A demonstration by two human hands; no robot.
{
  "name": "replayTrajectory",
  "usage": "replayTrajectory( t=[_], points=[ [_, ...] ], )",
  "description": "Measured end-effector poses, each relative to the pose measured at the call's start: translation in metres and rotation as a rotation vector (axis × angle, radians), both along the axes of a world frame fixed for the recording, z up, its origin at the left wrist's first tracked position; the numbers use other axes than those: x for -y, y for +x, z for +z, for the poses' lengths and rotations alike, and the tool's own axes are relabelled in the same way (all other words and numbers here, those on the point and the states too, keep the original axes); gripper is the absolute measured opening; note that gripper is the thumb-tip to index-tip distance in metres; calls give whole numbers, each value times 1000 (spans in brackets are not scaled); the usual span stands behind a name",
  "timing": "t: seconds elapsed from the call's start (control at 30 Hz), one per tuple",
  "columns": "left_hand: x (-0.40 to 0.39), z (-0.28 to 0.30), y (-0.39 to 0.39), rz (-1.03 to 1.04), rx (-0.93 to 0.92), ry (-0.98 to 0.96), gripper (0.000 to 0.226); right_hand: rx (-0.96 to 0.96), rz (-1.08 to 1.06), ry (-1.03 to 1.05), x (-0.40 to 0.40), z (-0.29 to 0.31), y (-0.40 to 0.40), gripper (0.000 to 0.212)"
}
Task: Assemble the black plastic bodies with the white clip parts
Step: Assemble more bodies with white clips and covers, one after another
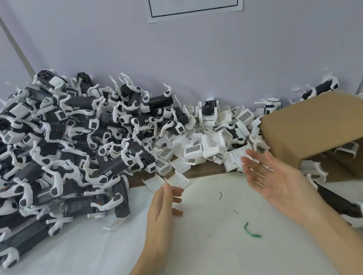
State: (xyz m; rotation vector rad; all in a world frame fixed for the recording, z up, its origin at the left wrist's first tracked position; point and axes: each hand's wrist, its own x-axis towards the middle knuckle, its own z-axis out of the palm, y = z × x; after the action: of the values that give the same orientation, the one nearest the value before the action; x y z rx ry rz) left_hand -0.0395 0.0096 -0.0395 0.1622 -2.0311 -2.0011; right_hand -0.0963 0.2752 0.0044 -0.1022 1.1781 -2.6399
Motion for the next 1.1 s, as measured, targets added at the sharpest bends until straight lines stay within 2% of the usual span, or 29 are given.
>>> replayTrajectory(
  t=[0.27, 0.4, 0.47, 0.5, 0.53, 0.6, 0.63, 0.7, 0.73, 0.8, 0.9, 1.1],
  points=[
    [12, -4, -6, 20, 12, 76, 53, 33, 73, 94, 10, -9, -3, 36],
    [11, -3, -6, -4, -5, 16, 42, 26, 93, 116, 12, -12, -4, 36],
    [5, -1, -3, 12, -27, -94, 29, 26, 96, 132, 14, -13, -3, 35],
    [4, -2, -1, 56, -73, -226, 17, 25, 97, 142, 15, -14, -2, 35],
    [5, -3, -1, 140, -159, -444, 8, 21, 98, 155, 16, -14, -2, 35],
    [12, -1, -4, 364, -309, -1042, 20, 4, 105, 175, 15, -17, -1, 37],
    [20, 4, -6, 446, -290, -1302, 34, -5, 111, 185, 14, -17, -1, 38],
    [41, 17, -8, 544, -4, -1579, 51, -18, 128, 203, 15, -18, 0, 38],
    [51, 21, -8, 556, 154, -1613, 53, -16, 135, 213, 16, -19, 0, 38],
    [67, 20, -5, 553, 265, -1586, 47, -8, 141, 229, 19, -19, 1, 38],
    [77, 19, -5, 503, 177, -1545, 40, -5, 150, 253, 25, -22, 3, 37],
    [63, 26, -2, 419, -123, -1335, 38, -4, 186, 303, 34, -23, 11, 34]
  ],
)
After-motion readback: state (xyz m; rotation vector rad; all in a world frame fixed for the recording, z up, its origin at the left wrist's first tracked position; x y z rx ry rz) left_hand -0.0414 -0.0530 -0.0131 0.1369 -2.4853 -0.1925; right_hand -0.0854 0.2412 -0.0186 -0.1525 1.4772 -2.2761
